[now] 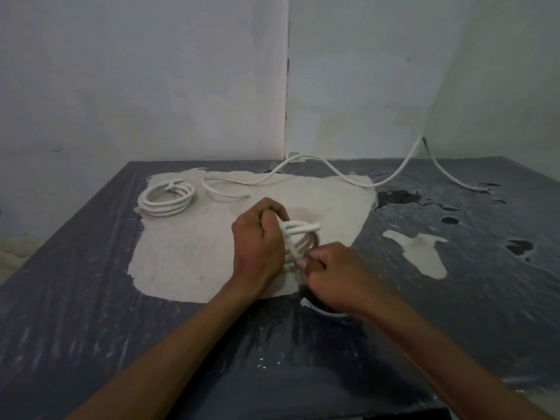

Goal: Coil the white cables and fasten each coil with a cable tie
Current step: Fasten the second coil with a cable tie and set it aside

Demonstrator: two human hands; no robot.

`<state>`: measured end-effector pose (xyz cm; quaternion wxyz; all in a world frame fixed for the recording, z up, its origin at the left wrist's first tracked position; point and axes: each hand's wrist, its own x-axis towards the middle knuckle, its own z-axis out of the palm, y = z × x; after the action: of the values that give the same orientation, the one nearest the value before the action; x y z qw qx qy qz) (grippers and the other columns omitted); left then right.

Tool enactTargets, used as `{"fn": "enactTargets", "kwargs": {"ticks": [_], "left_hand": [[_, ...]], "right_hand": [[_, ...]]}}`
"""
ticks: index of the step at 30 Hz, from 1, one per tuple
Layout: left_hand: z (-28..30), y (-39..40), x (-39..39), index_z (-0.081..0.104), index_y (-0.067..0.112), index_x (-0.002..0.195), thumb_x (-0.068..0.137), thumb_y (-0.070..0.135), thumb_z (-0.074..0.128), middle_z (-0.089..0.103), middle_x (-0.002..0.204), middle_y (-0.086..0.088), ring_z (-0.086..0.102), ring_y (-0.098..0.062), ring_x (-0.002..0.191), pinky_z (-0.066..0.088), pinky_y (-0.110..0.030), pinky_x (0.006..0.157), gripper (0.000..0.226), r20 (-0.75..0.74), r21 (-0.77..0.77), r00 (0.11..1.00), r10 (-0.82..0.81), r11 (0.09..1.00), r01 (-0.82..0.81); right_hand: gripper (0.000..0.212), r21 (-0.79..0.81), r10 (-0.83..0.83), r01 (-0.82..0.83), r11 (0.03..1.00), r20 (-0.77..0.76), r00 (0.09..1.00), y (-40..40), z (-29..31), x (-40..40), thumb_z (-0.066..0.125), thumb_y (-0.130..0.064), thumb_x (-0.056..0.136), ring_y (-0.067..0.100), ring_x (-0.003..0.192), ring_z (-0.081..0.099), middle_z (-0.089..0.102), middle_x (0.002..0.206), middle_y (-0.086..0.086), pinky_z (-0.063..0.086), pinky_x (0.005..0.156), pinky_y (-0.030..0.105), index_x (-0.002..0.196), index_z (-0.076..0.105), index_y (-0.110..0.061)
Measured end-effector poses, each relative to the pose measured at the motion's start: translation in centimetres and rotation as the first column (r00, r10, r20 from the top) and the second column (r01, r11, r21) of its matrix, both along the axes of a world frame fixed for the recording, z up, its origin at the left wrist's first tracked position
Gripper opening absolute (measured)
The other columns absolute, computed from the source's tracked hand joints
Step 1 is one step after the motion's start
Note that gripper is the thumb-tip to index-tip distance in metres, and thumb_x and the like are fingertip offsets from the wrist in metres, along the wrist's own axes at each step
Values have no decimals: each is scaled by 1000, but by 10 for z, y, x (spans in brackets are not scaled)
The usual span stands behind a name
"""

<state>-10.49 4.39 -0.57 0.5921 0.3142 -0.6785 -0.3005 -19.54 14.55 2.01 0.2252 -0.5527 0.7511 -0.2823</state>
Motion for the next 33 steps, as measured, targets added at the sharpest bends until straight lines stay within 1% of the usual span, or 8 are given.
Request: {"fn": "enactTargets", "kwargs": {"ticks": [5,8,14,19,21,23,26,33], "left_hand": [[0,-2,4,57,9,67,84,7,33,50,57,5,44,-5,51,32,-14,47,30,-37,43,999,16,999,-14],[0,3,5,56,8,68,84,7,32,52,60,4,46,-5,53,34,-14,49,29,-22,42,1000,8,999,-7],[1,0,8,57,7,69,84,8,32,53,59,2,45,-8,52,34,-18,48,29,-16,16,1000,6,1000,-6],[3,8,7,55,7,70,84,3,33,48,55,4,45,-8,50,31,-11,47,26,41,-62,998,-43,997,46],[5,6,6,55,7,71,84,3,33,49,55,2,45,-8,51,32,-12,46,25,37,-67,998,-49,996,51],[4,5,6,54,8,72,84,3,33,48,55,0,45,-8,50,33,-14,46,24,29,-61,999,-40,997,42],[1,7,4,50,8,73,84,5,33,43,55,3,43,-8,51,34,-17,47,21,35,-31,998,-48,998,49],[1,10,2,44,11,75,86,11,31,42,60,6,42,-3,54,33,-13,51,17,22,45,997,-75,996,74]], "right_hand": [[33,80,117,-128,989,123,985,-8,21,0,58,-22,94,-1,48,57,62,49,-11,42,51,18,61,62,-21],[35,24,145,-153,988,208,967,-3,31,3,57,-18,95,16,62,68,71,66,1,51,48,21,62,65,-11],[29,91,62,-121,989,487,871,-11,43,8,49,-24,99,6,47,38,46,46,-11,33,44,18,76,63,-12],[30,73,44,-104,992,569,821,3,43,2,49,-30,99,5,48,35,43,47,-11,28,43,16,74,61,-17],[34,13,86,-100,995,423,902,5,39,-2,51,-33,98,2,44,40,47,45,-12,31,45,15,69,63,-20],[36,-50,89,-84,995,88,992,2,28,-3,54,-33,96,0,44,47,57,48,-13,34,45,15,64,64,-19],[30,-78,38,-63,995,-283,958,-6,7,-5,56,-34,93,9,58,57,66,68,-3,45,56,25,74,70,-16],[18,-119,20,-90,989,-489,872,-7,-3,-4,51,-25,91,9,52,44,53,62,-4,32,47,25,78,61,-17]]}}
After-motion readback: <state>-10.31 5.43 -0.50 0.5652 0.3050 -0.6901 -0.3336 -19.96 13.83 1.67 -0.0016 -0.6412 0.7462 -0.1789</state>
